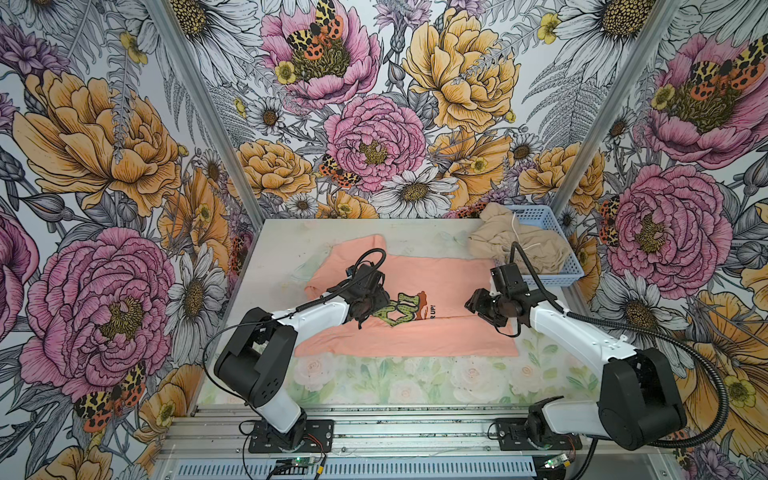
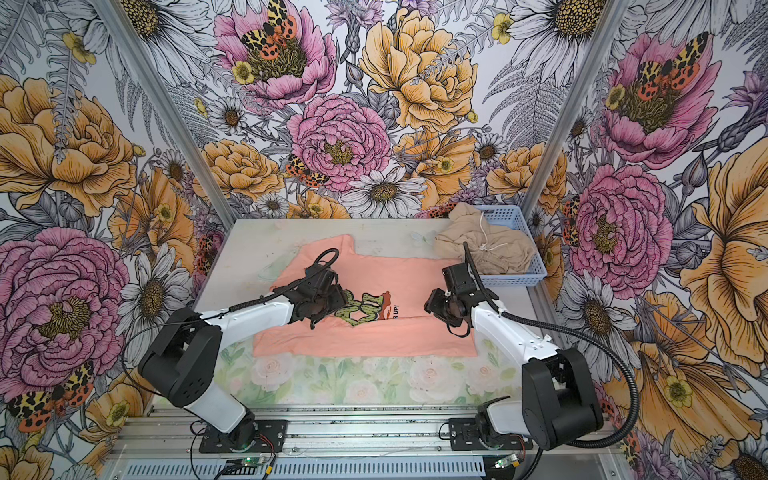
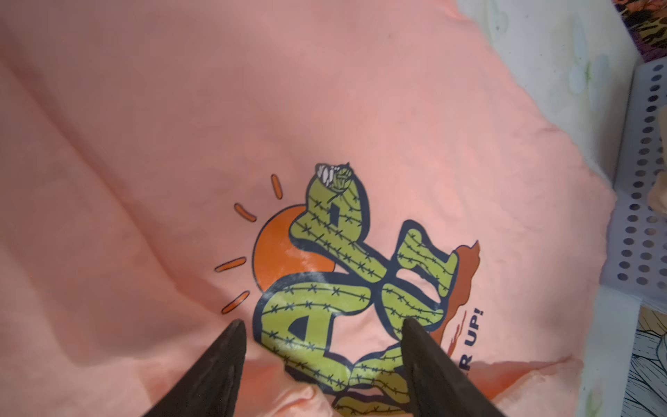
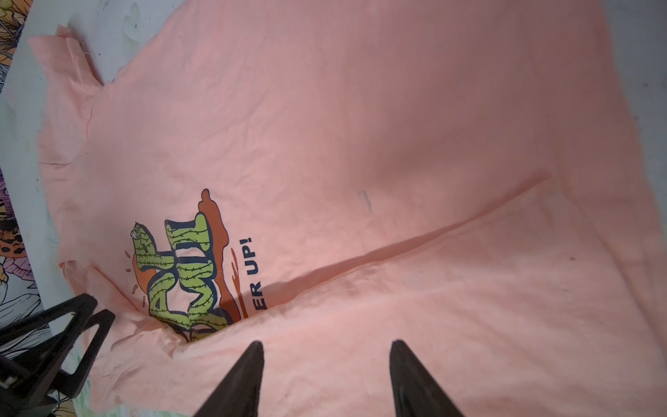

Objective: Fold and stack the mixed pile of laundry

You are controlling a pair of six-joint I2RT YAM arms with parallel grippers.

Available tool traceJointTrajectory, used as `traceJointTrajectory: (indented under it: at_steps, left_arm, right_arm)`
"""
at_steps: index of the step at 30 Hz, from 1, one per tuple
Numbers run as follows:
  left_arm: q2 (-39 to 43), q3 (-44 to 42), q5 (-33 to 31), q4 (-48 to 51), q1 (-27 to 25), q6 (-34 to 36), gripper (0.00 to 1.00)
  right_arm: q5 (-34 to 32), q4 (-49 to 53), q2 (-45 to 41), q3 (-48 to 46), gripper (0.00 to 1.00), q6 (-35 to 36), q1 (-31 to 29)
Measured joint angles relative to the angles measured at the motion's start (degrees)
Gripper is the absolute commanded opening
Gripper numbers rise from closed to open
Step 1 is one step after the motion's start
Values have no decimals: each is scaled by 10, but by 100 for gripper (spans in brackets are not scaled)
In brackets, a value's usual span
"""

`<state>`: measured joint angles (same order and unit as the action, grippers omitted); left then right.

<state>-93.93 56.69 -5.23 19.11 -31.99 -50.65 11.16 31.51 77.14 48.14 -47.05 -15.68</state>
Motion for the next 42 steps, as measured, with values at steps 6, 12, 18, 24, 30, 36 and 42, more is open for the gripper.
traceJointTrajectory:
  at_steps: [6,12,18,24,30,36,42]
  left_arm:
    - [-10,71,-16,11,0,48,69]
    - [41,29,-18,60,0,40,73]
    - [97,-80,0,75,0,-17,82]
    - [80,-120,19,47,0,-50,82]
    - [52,-115,24,8,0,-58,82]
    - [40,-88,24,0,6,-58,82]
    - [1,-47,24,-28,21,-40,82]
  right_arm:
    - [1,0,0,0,58,0,0]
    - [5,0,0,0,58,0,0]
    - [6,0,0,0,58,2,-1]
    - [7,0,0,0,58,2,-1]
    - [7,0,0,0,58,2,-1]
    - [7,0,0,0,58,2,-1]
    - [7,0,0,0,58,2,-1]
